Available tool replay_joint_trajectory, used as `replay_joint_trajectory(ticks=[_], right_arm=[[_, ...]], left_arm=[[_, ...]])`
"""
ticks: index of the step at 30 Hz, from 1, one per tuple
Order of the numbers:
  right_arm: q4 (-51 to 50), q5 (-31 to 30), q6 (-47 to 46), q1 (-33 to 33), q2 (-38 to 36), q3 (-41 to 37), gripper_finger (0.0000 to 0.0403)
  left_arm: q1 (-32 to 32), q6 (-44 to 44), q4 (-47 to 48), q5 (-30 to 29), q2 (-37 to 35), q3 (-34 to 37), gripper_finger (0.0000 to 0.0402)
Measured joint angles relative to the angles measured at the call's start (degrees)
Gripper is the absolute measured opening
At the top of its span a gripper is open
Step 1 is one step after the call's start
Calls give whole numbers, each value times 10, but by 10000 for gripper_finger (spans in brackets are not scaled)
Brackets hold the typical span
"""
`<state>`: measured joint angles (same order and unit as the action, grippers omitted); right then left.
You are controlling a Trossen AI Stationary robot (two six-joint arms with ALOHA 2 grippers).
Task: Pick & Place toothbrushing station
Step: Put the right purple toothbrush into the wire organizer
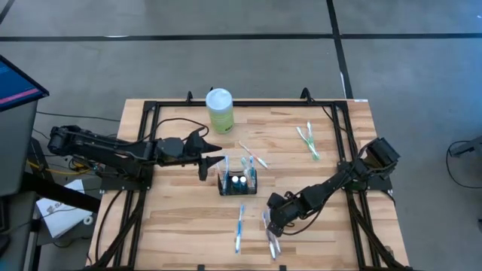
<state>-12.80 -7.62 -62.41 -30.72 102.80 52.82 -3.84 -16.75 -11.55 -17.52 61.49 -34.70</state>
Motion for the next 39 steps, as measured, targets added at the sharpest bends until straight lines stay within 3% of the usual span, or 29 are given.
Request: replay_joint_trajectory(ticks=[6, 17, 24, 39], right_arm=[[2, -2, 13, 1, 1, 0, 8], [-10, -51, 67, 4, -45, 15, 0], [-72, -144, 83, -5, -129, 14, 0], [-74, -312, 177, -20, -223, 14, 0]], left_arm=[[0, 0, 0, 0, 0, 0, 181], [0, 0, -2, 0, 0, 0, 181], [0, 0, -3, 0, 0, 0, 181], [0, 1, -8, 0, 0, 0, 181]])
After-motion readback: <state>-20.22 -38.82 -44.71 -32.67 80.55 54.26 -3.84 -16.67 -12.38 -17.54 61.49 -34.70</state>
